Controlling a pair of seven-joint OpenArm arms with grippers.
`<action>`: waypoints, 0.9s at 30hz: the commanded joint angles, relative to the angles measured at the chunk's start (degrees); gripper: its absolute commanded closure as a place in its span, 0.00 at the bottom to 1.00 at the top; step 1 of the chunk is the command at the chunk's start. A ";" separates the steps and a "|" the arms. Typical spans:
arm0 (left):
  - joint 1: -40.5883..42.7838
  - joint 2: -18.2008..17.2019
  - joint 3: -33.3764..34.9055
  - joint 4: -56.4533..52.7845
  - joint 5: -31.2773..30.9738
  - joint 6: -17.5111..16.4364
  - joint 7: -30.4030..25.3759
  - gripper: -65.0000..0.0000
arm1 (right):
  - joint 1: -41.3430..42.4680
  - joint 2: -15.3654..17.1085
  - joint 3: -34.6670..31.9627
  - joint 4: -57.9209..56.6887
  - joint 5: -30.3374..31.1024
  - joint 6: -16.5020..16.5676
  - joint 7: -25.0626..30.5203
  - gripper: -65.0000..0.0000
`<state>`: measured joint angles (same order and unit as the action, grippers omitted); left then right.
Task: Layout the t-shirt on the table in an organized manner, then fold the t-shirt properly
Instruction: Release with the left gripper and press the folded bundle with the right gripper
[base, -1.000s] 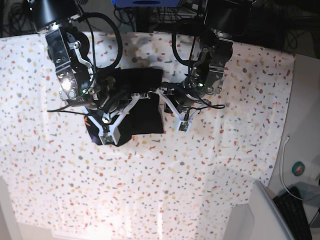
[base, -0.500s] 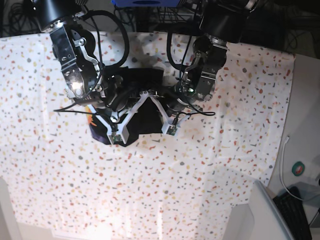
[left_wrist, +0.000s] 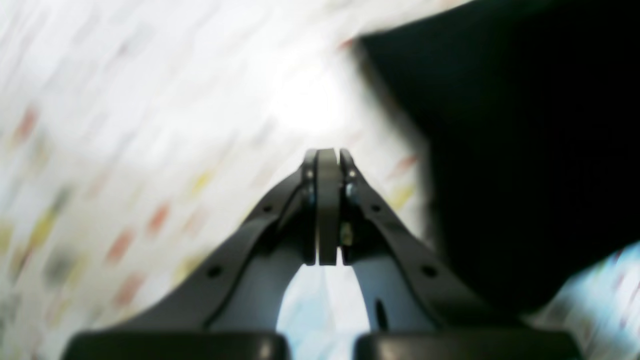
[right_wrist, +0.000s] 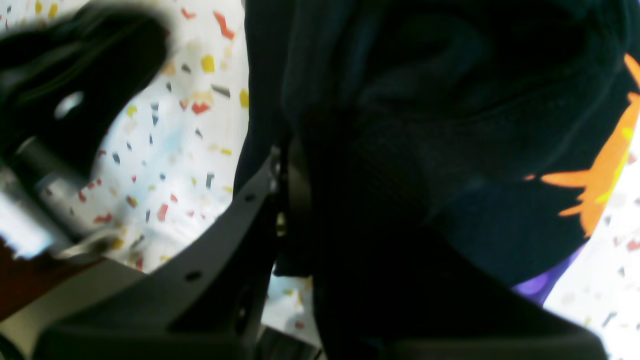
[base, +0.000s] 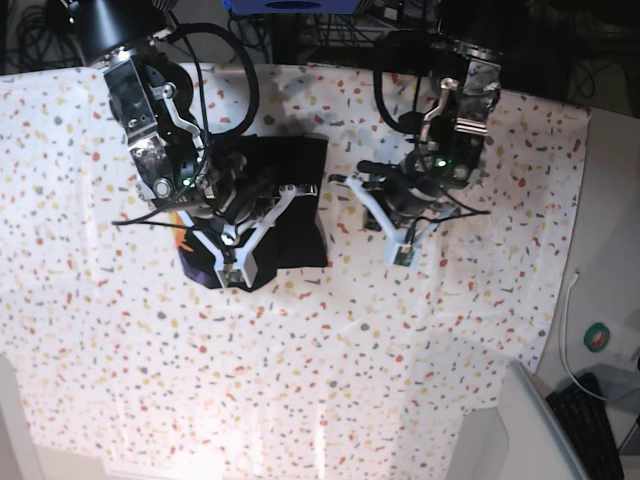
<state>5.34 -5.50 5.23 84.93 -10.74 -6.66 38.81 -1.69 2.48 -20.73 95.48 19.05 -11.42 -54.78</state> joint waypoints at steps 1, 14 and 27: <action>0.50 -0.79 -2.20 2.68 -0.29 -0.07 0.01 1.00 | 0.77 -0.33 0.20 0.91 0.25 0.12 1.38 1.00; 12.81 -3.69 -30.86 11.03 -0.29 -5.96 1.32 1.00 | 0.07 -1.56 -0.24 0.83 0.42 0.12 1.91 0.50; 10.70 -3.60 -44.75 8.66 0.15 -16.16 6.34 1.00 | 0.77 -4.37 -7.27 0.83 0.34 0.48 2.26 0.53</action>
<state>16.16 -8.38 -39.18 92.71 -10.52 -22.61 45.91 -2.11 -1.30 -27.97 95.37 19.22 -11.38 -53.56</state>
